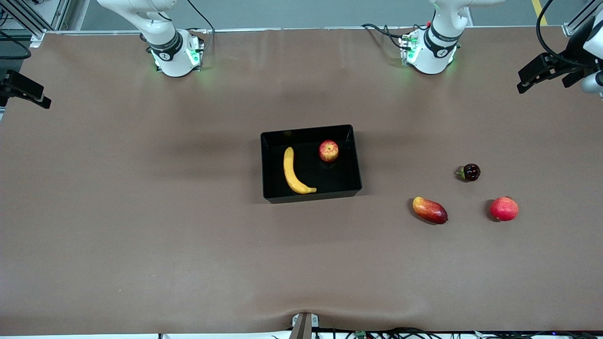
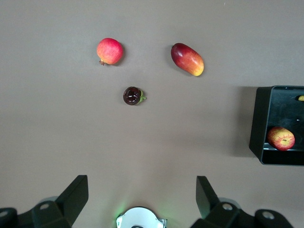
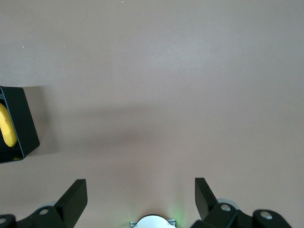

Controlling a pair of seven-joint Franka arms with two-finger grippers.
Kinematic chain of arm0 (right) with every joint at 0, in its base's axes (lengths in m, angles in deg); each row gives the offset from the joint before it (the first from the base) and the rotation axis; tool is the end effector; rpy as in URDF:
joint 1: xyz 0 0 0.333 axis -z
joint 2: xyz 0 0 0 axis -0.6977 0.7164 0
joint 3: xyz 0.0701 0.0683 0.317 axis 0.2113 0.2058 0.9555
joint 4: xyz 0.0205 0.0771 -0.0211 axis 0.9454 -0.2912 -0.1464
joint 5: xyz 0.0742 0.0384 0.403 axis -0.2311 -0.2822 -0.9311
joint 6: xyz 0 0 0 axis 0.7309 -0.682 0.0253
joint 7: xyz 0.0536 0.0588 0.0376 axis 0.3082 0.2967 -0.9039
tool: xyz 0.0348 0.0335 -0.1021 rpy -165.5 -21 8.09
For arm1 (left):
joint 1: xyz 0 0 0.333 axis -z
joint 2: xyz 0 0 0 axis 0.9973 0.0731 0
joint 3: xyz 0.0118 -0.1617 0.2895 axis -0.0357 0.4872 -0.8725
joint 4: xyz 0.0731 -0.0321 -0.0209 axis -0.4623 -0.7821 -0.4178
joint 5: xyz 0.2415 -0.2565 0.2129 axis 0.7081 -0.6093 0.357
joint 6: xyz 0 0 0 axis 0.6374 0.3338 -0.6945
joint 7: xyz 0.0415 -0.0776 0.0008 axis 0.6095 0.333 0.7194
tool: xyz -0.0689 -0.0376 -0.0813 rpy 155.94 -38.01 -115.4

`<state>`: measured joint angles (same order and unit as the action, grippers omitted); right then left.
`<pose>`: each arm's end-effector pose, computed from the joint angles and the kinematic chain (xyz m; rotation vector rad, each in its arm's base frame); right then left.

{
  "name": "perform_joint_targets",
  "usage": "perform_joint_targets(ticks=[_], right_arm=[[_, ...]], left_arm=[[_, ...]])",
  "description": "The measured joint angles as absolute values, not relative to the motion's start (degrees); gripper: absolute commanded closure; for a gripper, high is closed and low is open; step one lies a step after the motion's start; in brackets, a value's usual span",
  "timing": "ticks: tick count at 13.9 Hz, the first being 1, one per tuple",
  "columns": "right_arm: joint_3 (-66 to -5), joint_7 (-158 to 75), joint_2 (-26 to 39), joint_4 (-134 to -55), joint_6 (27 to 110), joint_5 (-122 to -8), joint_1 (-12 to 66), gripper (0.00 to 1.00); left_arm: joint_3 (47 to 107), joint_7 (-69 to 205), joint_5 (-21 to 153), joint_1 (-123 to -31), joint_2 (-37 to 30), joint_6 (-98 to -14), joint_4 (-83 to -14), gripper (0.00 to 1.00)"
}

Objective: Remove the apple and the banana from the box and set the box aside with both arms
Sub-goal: 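Reach the left gripper into the black box toward the apple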

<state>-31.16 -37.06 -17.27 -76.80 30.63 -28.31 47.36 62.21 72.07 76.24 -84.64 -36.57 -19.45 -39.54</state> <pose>0.5463 -0.0418 0.6877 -3.1230 0.1052 0.1123 0.5111 -0.0400 0.6876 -3.0953 -0.1630 0.0600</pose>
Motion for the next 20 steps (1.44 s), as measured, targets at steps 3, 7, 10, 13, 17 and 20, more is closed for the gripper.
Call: perform_joint_targets(ticks=[3, 7, 10, 13, 17, 20], right_arm=[[-31.16, -37.06, -17.27, -76.8, 30.63, -28.31, 47.36, 0.0], [-31.16, -37.06, -17.27, -76.8, 30.63, -28.31, 47.36, 0.0], [-31.16, -37.06, -17.27, -76.8, 30.65, -28.31, 47.37, 0.0], [-31.17, -37.06, -17.27, -76.8, 30.68, -28.31, 47.37, 0.0], [-31.18, -37.06, -17.27, -76.8, 30.68, -28.31, 47.37, 0.0], [-31.23, -37.06, -17.27, -76.8, 30.69, -28.31, 47.41, 0.0]], left_arm=[[62.21, 72.07, 76.24, -84.64, -36.57, -19.45, -39.39, 0.0], [62.78, 72.15, 76.19, -84.17, -35.51, -19.45, -38.74, 0.0], [69.17, 81.3, 76.14, -83.18, -30.63, -21.66, -38.54, 0.0], [76.14, 94.8, 76.16, -82.15, -23.15, -27.65, -38.56, 0.0], [79.29, 109.63, 76.17, -79.51, -15.16, -35.19, -38.27, 0.0], [79.51, 120.25, 76.2, -73.18, -11.04, -39.23, -38.03, 0.0]])
